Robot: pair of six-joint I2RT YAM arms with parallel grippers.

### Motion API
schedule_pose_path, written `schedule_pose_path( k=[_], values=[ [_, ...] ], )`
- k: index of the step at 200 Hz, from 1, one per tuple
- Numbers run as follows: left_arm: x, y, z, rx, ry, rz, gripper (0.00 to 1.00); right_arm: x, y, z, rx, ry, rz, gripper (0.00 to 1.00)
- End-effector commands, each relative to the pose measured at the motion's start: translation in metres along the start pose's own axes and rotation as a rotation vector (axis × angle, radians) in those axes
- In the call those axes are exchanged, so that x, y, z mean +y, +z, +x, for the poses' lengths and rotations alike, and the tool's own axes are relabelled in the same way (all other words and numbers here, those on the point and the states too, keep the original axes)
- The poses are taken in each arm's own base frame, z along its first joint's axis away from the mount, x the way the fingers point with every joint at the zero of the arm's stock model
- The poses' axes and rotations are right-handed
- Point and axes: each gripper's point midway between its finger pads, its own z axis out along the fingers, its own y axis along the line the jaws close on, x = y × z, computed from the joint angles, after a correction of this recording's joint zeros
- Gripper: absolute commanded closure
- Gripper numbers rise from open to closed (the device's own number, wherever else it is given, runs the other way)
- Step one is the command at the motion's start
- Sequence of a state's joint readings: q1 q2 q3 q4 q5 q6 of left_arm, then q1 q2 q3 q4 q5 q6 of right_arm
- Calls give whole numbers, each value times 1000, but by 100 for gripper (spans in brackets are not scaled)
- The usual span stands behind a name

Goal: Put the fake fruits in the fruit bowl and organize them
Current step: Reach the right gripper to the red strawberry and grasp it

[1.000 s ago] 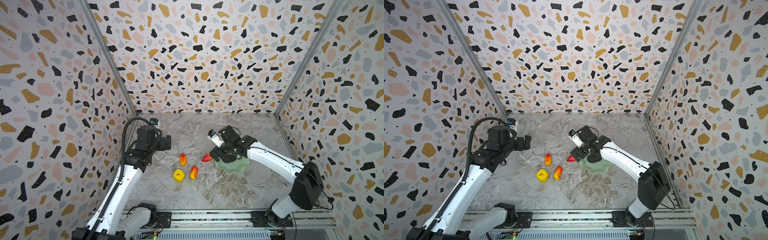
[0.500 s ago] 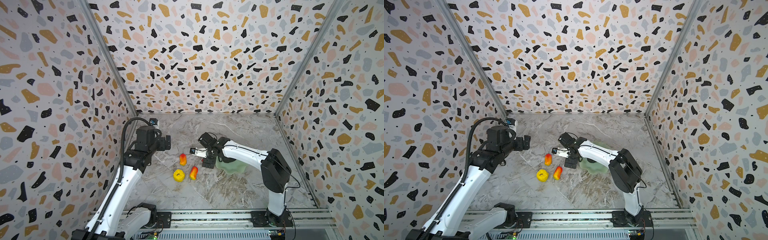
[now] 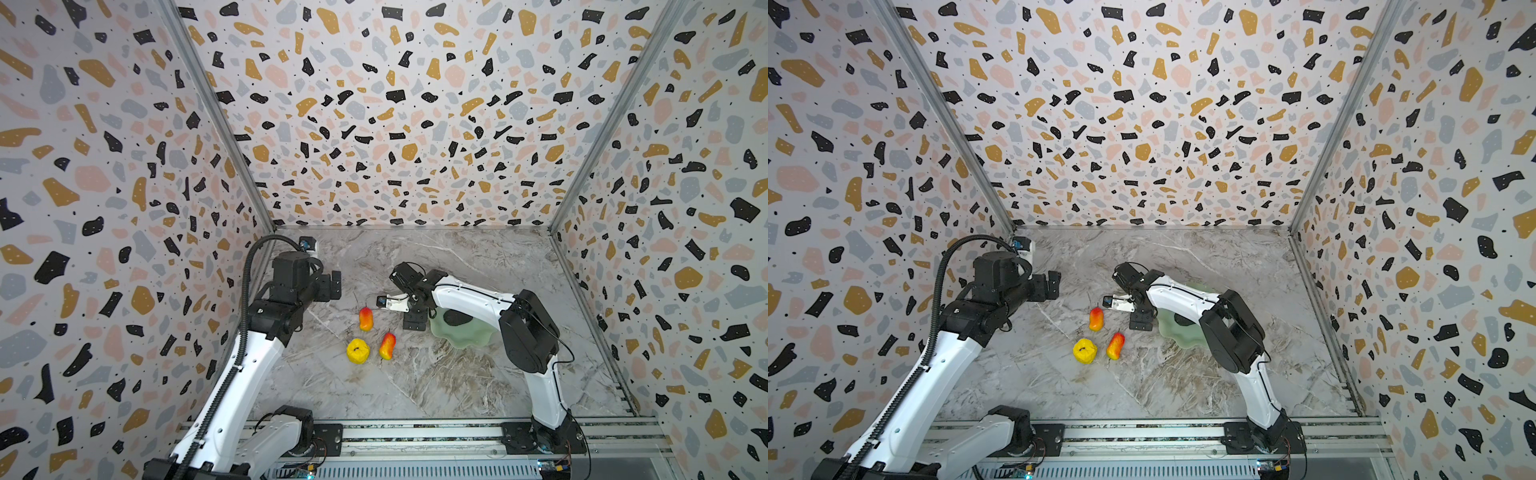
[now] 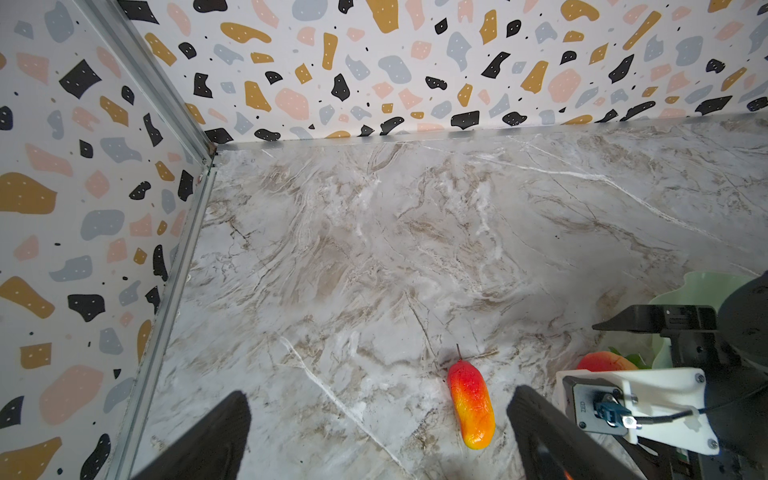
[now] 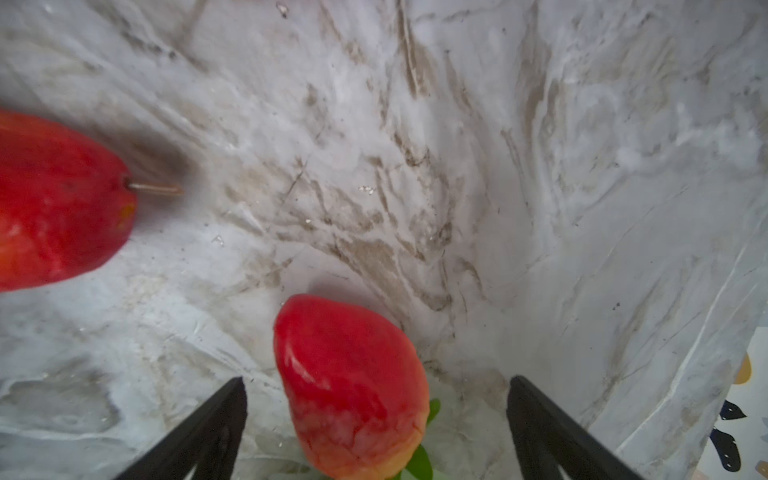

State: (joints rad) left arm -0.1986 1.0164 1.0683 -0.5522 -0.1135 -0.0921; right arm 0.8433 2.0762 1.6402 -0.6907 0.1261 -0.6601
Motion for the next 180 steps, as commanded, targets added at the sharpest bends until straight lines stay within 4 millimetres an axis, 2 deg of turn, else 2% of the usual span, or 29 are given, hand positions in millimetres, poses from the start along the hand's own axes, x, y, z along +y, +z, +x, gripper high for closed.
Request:
schedule_pose_path(
  k=[1, 30, 96, 140, 180],
  values=[
    [-1, -1, -4, -20, 13, 2, 1, -3, -7, 6, 19, 1, -3, 3],
    [-1, -2, -4, -22, 11, 0, 1, -4, 1, 10, 43, 26, -5, 7],
    [0, -3, -5, -28, 15, -2, 0, -8, -2, -5, 10, 69, -26, 23],
    [0, -3, -5, -28, 15, -2, 0, -6, -18, -29, -61, 89, -38, 37],
    [0, -3, -5, -28, 14, -2, 0, -5, -40, -46, -120, 103, -48, 42]
  ],
)
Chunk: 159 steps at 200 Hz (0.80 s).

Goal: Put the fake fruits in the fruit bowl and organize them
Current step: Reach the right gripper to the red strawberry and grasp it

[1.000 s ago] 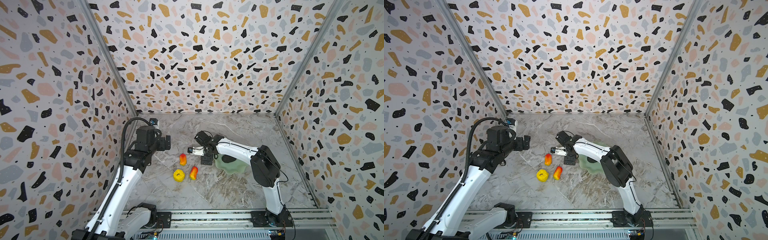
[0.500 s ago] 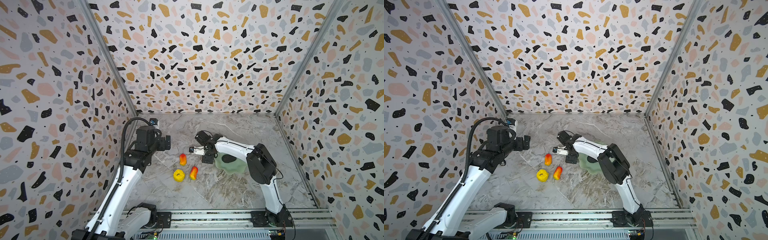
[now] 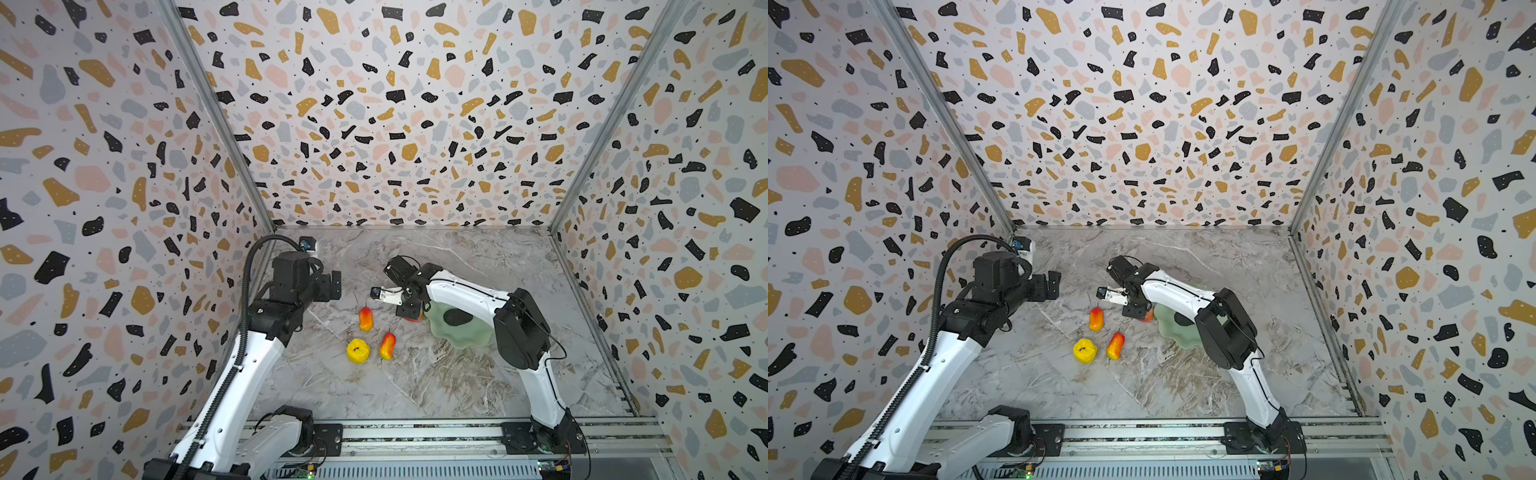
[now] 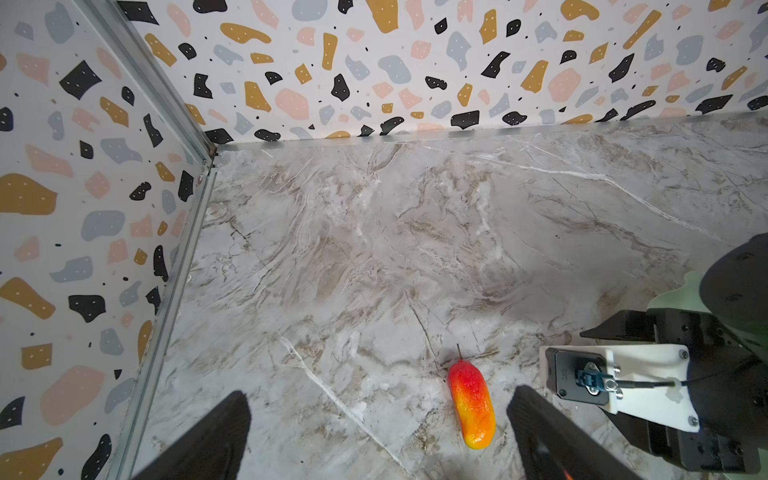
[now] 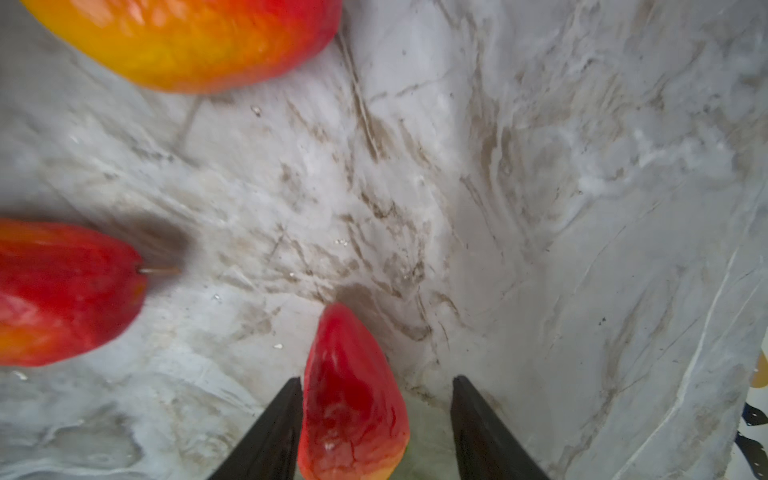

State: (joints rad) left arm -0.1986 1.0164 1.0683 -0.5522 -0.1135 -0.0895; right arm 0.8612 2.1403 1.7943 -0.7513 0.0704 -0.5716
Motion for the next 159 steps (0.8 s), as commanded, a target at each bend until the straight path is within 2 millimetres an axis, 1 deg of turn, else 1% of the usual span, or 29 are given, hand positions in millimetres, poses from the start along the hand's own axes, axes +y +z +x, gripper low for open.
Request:
schedule_pose_path(
  k=[1, 12, 23, 42, 56, 85, 103, 120, 132, 152, 159],
  values=[
    [0, -3, -6, -29, 12, -2, 0, 3, -31, -15, -56, 28, -20, 42],
    [0, -4, -6, -29, 10, -2, 1, 3, -33, -13, -50, 26, -13, 39],
    [-1, -4, -6, -30, 9, 0, 0, 3, -34, -10, -38, 28, -8, 33],
    [-1, -4, -6, -29, 9, 1, 1, 6, -31, -1, -13, 39, -14, 25],
    [-1, -5, -6, -31, 11, 2, 1, 8, -27, 7, 12, 61, -31, 23],
    [-1, -5, -6, -33, 12, 2, 0, 4, -10, 36, 101, 115, -27, 20],
    [-1, -5, -6, -32, 13, 3, 0, 4, -4, 44, 123, 133, -31, 20],
    [-1, -5, -6, -33, 13, 3, 0, 5, -1, 46, 121, 144, -41, 20],
    [-1, -4, -6, -32, 13, 3, 0, 6, 1, 44, 114, 145, -49, 23],
    [-1, -5, -6, -32, 12, 2, 0, 9, 4, 41, 102, 148, -69, 32],
    [-1, -5, -6, -32, 12, 0, 0, 9, 5, 41, 101, 149, -76, 37]
  ],
)
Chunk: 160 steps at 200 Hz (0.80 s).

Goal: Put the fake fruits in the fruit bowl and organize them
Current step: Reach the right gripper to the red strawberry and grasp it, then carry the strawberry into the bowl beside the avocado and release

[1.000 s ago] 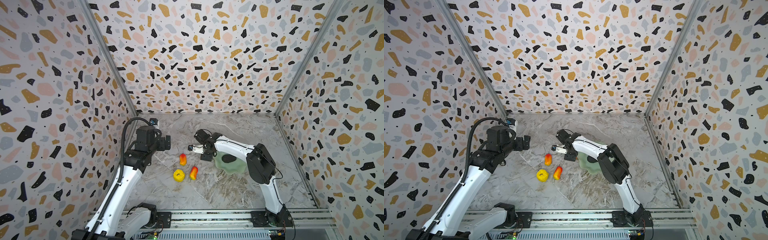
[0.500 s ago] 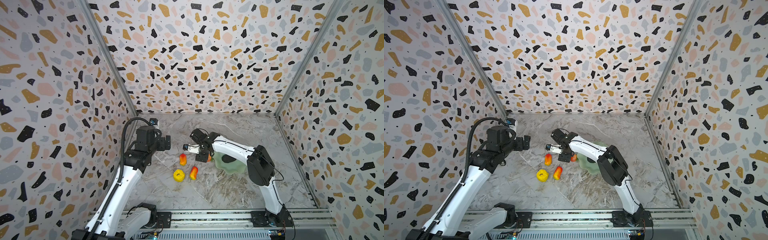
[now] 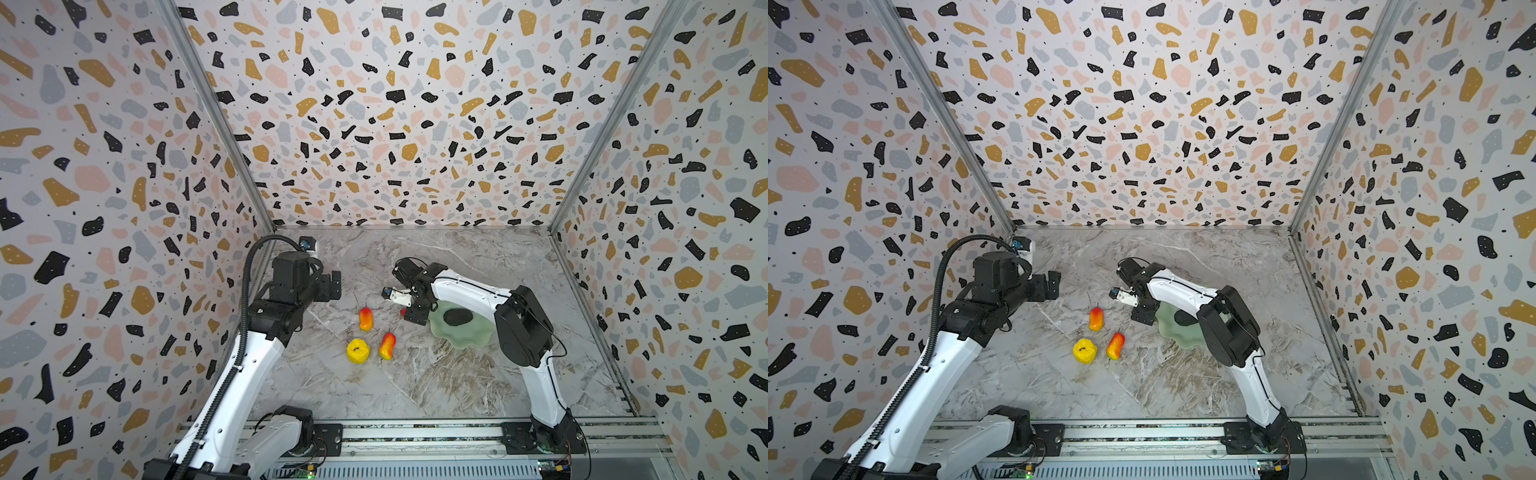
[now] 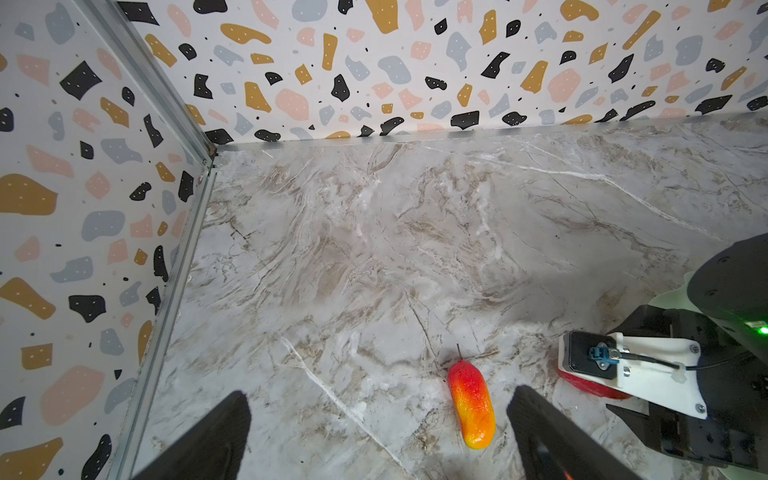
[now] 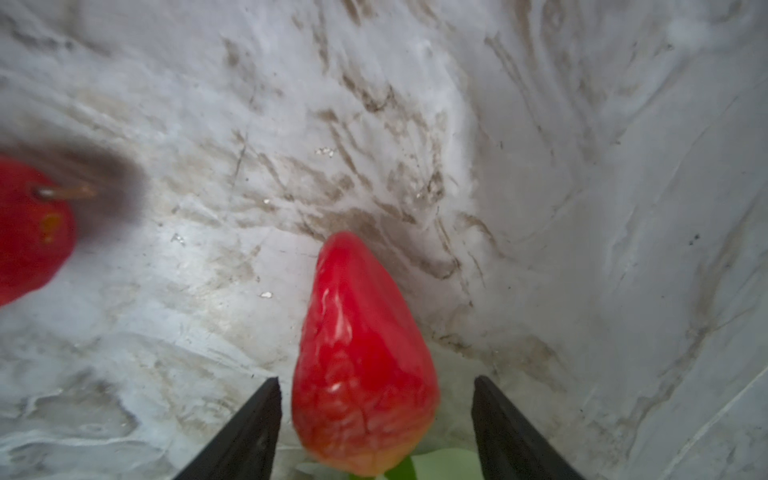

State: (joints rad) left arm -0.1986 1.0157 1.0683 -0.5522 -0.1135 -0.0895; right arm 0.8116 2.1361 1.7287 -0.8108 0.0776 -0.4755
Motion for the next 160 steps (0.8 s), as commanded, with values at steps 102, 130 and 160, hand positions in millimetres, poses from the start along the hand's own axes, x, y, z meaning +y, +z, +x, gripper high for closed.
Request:
schedule_pose_path(
  k=[102, 130, 160],
  values=[
    [0, -5, -6, -31, 16, -4, 1, 8, -31, -23, -83, 11, -42, 69],
    [0, -5, -4, -29, 18, -5, 0, 0, -71, -33, -164, 26, 7, 71],
    [1, -5, -4, -29, 19, -9, 0, -10, -103, -17, -185, 67, 103, 71]
  ],
)
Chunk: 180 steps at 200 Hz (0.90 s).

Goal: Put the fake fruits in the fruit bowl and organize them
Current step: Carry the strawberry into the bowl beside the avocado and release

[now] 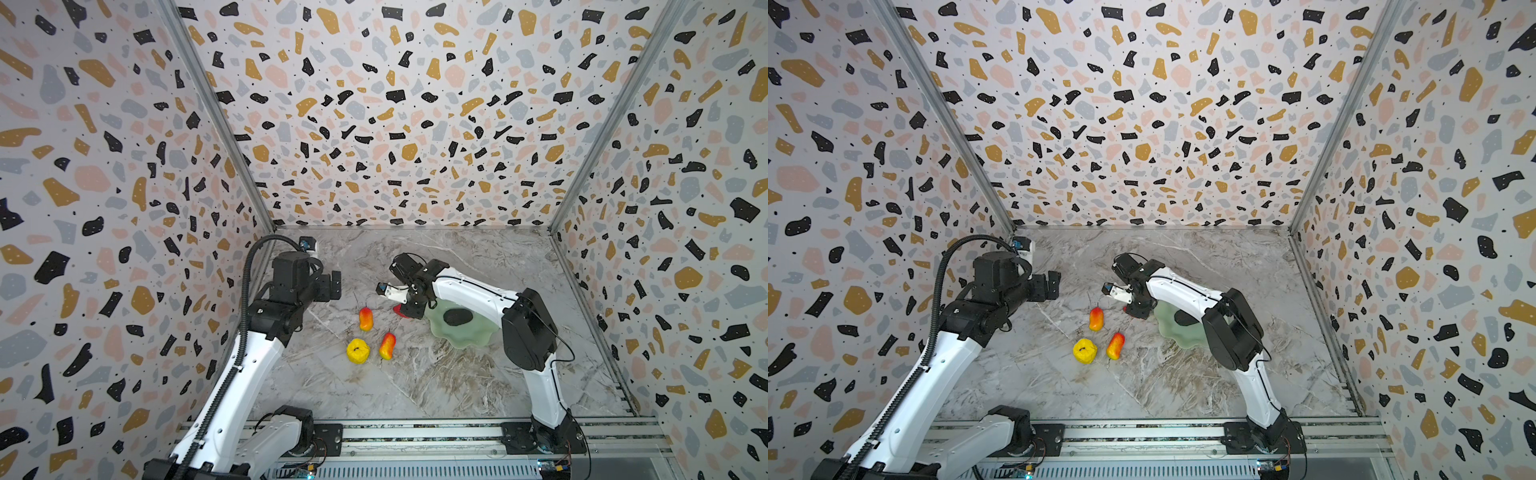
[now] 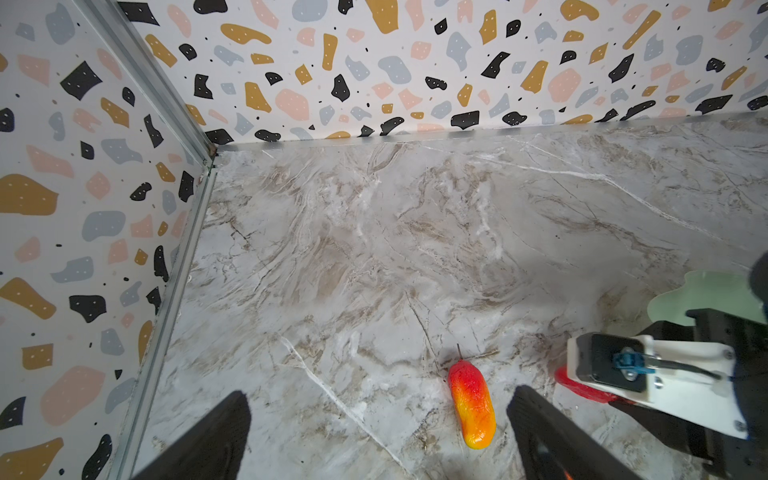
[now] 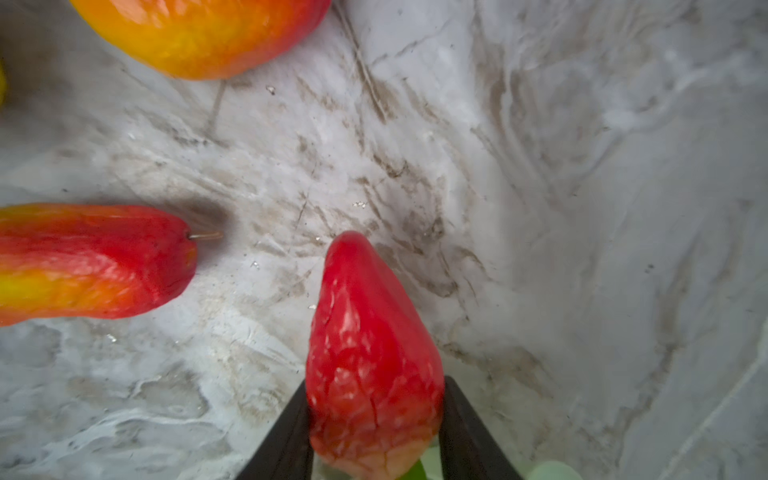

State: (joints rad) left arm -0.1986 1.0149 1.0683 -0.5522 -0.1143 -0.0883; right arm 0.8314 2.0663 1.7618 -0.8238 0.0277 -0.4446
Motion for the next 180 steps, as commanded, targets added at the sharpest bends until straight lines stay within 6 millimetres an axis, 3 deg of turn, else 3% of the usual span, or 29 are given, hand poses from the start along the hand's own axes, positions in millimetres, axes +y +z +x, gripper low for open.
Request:
schedule_pose_path(
  k=[1, 42, 66, 89, 111, 135, 180],
  values=[
    [1, -5, -4, -29, 18, -8, 0, -15, -65, 0, -80, 46, 110, 71],
    [1, -6, -5, -31, 19, -7, 0, -39, -84, 61, -28, 177, 194, 71],
    [1, -6, -4, -30, 18, -6, 1, -54, -79, 107, 57, 290, 240, 71],
    [0, -6, -6, -33, 16, -2, 0, -63, -70, 140, 112, 391, 265, 71],
    [-1, -5, -6, -30, 15, 1, 0, -69, -60, 157, 159, 427, 297, 71],
    [-1, -5, -6, -30, 14, 2, 0, -75, -52, 163, 204, 440, 301, 70],
    [0, -7, -5, -33, 20, -4, 0, -76, -35, 171, 264, 453, 298, 47]
  ],
)
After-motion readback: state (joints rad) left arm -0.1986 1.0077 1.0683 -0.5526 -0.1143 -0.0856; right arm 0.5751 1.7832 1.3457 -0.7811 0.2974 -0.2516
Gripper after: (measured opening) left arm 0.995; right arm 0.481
